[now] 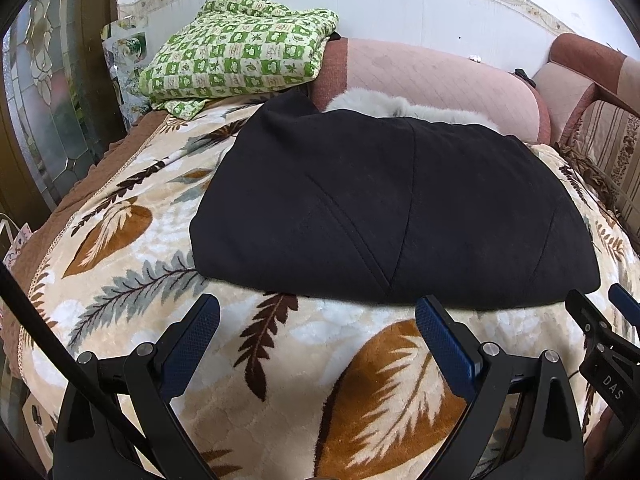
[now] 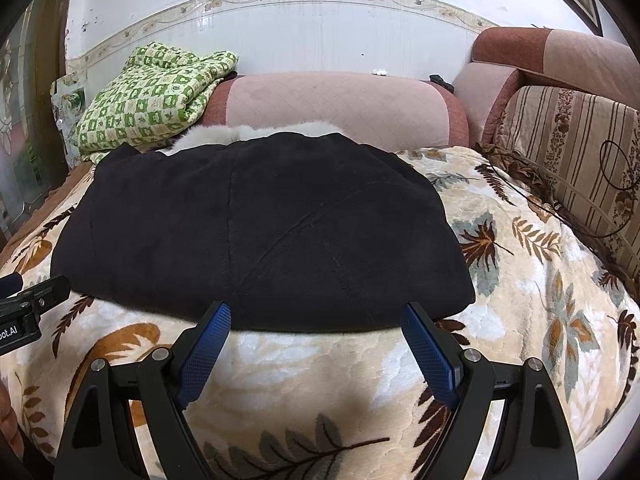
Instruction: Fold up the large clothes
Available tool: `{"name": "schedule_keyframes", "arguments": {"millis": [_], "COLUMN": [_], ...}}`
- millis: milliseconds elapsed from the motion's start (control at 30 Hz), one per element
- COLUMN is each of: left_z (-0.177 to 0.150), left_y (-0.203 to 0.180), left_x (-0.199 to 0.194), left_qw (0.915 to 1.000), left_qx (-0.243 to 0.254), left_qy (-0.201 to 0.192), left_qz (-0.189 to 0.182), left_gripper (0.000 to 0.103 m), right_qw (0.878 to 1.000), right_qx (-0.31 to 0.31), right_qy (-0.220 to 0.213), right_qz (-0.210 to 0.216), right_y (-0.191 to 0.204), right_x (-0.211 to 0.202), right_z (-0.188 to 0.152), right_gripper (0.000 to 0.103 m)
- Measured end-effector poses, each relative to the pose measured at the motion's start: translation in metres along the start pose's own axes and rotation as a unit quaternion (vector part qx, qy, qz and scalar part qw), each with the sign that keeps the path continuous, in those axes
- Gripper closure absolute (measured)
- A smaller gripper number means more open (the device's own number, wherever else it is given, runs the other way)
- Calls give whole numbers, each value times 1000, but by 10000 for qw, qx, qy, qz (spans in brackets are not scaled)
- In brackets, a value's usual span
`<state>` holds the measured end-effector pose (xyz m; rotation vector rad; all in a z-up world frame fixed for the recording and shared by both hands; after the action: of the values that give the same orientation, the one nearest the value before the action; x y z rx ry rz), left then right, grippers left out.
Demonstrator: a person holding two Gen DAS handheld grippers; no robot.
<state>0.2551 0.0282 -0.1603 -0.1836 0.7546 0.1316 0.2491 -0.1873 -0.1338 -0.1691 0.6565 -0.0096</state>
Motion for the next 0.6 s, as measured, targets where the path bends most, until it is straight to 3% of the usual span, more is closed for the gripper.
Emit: {"name": "schedule_keyframes", "arguments": {"millis": [600], "left_z": [-2], "left_y": [-2], "left_x": [1], "left_qw": [9999], "left_qx": [11], "left_qy": [56], "left_qz": [-102], "left_gripper": [5], "right_qw": [10000], "right_qx": [-6], "right_qy": [9], "right_qz": [13], "right_y": [0], "right_x": [1], "right_z": [-1], "right_gripper": [13]}}
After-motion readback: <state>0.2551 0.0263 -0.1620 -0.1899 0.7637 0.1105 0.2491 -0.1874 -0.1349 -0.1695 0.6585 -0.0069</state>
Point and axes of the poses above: each gripper's, at about its wrist camera, not at the fingertips, and x roughly the way its jaws point, y to its left, z to its top, the point moved 9 cm from there along x, roughly the way its jaws point, and after that the axes turned 11 degrees about -x, right-handed, at the moved point
